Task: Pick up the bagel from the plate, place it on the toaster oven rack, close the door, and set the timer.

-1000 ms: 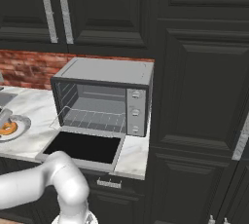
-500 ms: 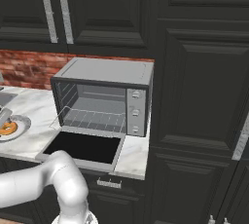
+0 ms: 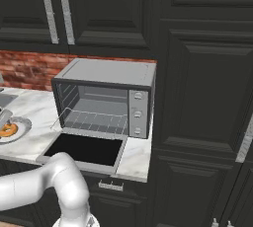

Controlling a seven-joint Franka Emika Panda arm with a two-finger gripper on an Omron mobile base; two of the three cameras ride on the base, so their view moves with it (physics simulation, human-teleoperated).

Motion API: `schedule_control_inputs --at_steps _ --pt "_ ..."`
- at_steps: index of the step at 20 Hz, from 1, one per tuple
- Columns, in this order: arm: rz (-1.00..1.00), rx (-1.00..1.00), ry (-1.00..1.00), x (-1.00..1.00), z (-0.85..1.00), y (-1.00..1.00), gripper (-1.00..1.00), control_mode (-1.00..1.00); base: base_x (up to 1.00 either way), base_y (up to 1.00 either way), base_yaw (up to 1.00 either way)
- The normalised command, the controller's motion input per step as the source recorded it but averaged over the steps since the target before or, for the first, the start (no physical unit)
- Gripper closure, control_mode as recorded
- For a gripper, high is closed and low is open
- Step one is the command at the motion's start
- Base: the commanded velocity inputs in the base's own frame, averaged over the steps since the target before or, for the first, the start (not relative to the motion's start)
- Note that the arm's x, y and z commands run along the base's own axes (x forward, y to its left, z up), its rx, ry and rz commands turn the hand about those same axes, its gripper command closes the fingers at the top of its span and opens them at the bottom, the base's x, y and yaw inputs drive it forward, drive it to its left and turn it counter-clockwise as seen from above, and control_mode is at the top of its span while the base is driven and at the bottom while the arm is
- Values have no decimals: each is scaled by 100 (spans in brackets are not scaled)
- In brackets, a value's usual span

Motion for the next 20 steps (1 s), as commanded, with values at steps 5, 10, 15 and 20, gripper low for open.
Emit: schedule_control_inputs --at_steps 5,10,15,20 --pt "0 0 2 0 -46 0 100 -100 0 0 0" --pt "0 0 1 -11 -43 0 100 -100 0 0 0" --pt "0 3 0 -62 23 0 100 -100 0 0 0" --pt "-6 14 -5 -52 100 -3 100 -100 0 0 0"
